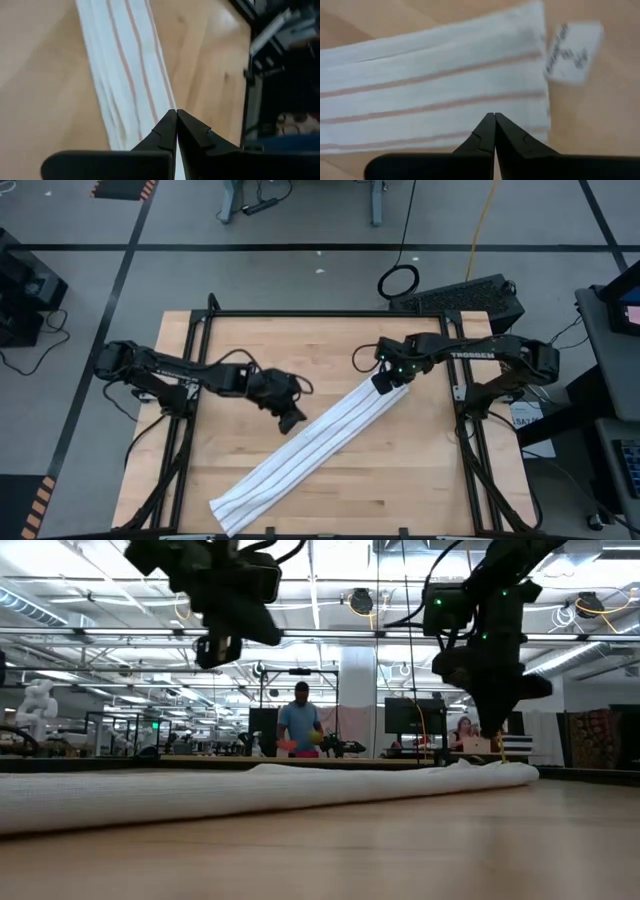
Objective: Roll towel into tight, uniform cylinder
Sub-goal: Fold the white brown kitchen towel
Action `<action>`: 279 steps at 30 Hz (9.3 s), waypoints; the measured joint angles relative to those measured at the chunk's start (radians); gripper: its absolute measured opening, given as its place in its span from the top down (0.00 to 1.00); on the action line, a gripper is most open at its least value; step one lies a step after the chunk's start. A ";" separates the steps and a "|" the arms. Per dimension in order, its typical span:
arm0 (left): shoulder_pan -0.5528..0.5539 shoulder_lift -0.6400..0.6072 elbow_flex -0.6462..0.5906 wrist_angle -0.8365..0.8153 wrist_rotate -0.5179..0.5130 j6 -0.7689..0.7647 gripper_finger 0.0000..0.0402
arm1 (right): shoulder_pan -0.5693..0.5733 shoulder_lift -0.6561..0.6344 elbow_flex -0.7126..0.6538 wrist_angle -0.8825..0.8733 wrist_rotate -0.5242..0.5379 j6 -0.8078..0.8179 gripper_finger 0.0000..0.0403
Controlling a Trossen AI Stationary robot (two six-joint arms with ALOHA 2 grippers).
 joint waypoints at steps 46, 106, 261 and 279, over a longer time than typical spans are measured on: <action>0.116 -0.008 0.041 -0.200 -0.025 0.000 0.96 | -0.182 0.368 0.376 0.373 0.015 -0.536 1.00; 0.349 -0.037 0.040 -0.211 -0.033 -0.012 0.78 | -0.405 0.433 0.560 0.121 -0.340 -0.413 0.84; -0.535 0.099 -0.075 0.031 -0.340 -0.533 0.66 | 0.573 0.191 1.013 -0.507 0.165 0.106 0.63; -0.218 0.296 -0.075 0.023 -0.212 -0.109 0.95 | 0.647 0.192 1.013 -0.505 0.256 0.346 0.63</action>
